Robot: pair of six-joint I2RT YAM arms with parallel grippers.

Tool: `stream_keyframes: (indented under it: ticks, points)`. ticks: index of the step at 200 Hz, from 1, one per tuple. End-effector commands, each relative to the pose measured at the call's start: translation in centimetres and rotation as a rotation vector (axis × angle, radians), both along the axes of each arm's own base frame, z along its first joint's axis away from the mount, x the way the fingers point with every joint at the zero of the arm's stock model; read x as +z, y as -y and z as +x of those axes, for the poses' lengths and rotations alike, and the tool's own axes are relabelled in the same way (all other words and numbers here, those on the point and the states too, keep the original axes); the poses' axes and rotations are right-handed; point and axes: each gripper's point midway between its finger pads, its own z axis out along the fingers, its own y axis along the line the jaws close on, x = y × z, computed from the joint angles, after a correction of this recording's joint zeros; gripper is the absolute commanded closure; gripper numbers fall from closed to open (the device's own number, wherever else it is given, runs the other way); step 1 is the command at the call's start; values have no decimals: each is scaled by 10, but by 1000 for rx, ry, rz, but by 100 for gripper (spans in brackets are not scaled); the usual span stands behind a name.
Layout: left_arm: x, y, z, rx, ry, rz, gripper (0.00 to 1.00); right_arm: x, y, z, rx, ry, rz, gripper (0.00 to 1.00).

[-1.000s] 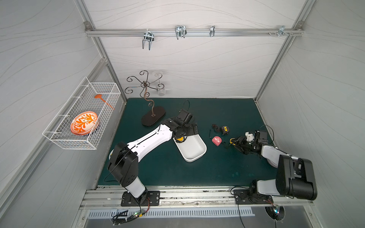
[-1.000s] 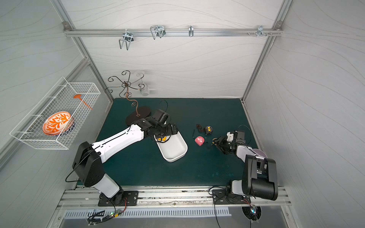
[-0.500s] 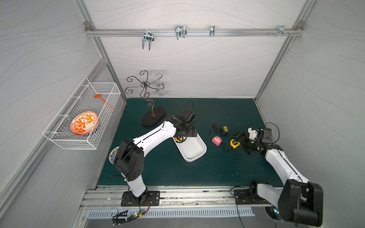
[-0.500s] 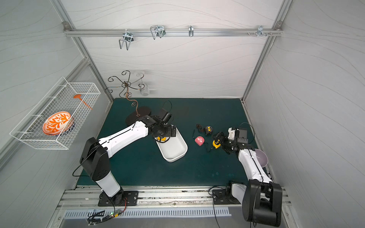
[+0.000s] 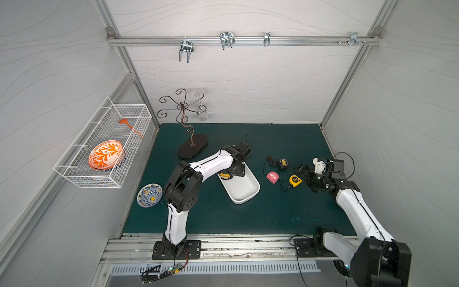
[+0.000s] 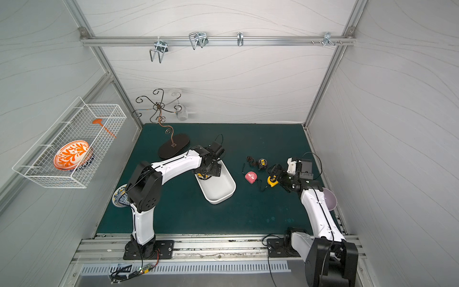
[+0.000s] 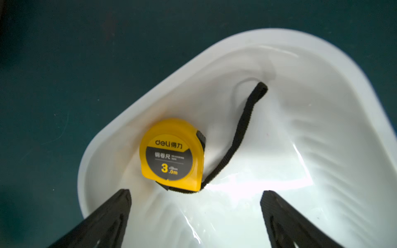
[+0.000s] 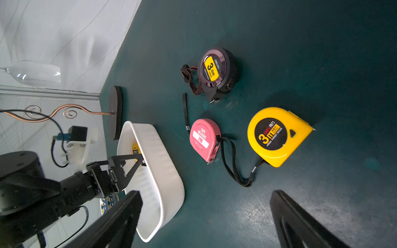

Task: Take the tape measure out of the storage box
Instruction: Pick up the tape measure from the storage box.

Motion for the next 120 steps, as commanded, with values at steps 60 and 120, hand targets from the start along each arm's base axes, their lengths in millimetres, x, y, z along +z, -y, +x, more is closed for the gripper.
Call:
stream_keyframes:
  ticks: [60, 120]
  points:
    - [-24, 3, 12, 14, -44, 50, 1, 26, 0, -1, 7, 66, 19, 1]
    - [-39, 19, 0, 16, -110, -25, 6, 29, 2, -2, -4, 79, 15, 1]
